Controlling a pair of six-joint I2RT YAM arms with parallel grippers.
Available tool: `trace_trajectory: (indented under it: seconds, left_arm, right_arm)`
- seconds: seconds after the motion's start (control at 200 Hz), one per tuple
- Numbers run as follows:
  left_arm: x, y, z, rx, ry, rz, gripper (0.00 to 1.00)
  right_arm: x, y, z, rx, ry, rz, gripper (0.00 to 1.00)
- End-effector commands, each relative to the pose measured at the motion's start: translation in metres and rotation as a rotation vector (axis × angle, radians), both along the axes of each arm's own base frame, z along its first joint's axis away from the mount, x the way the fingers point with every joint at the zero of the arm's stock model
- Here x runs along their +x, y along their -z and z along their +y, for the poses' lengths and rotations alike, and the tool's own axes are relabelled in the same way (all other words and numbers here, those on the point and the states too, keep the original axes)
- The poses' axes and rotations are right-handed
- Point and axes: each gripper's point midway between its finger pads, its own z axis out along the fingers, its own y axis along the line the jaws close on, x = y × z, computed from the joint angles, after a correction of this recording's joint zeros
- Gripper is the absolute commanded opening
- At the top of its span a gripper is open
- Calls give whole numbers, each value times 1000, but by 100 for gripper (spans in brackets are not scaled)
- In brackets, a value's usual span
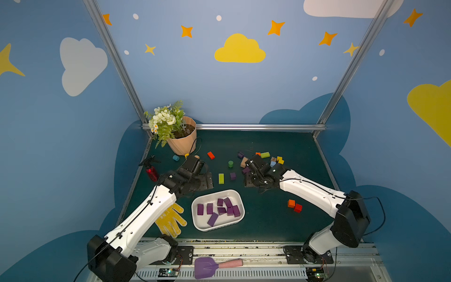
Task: Pick purple bricks into the storage bin
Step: Move the storage box to the center of the board, then pick up the building block from the center of the board.
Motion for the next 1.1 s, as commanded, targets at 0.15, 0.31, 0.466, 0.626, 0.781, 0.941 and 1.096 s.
trace_trajectory:
  seconds: [0.15, 0.31, 0.466, 0.626, 0.781, 0.941, 1.096]
  left_arm:
    - [10, 1, -2, 114, 144, 1, 100]
    - [19, 6, -9, 131, 202, -11, 100]
    - [27, 9, -11, 168, 236, -11, 100]
    - [29, 17, -20, 142, 264, 9, 100]
    - [25, 30, -32, 66, 248, 52, 100]
    - [23, 36, -54, -60, 255, 67, 100]
    - [25, 37, -68, -111, 250, 61, 100]
  right_arm:
    - [12, 4, -1, -157, -209, 15, 68]
    - [22, 15, 4, -207, -270, 42, 75]
    - [33, 20, 0, -242, -288, 43, 82]
    - [49, 30, -5, -222, -282, 39, 84]
    - [66, 37, -7, -225, -279, 26, 84]
    - [82, 46, -14, -238, -272, 22, 83]
    - [93, 51, -18, -210, -272, 20, 83]
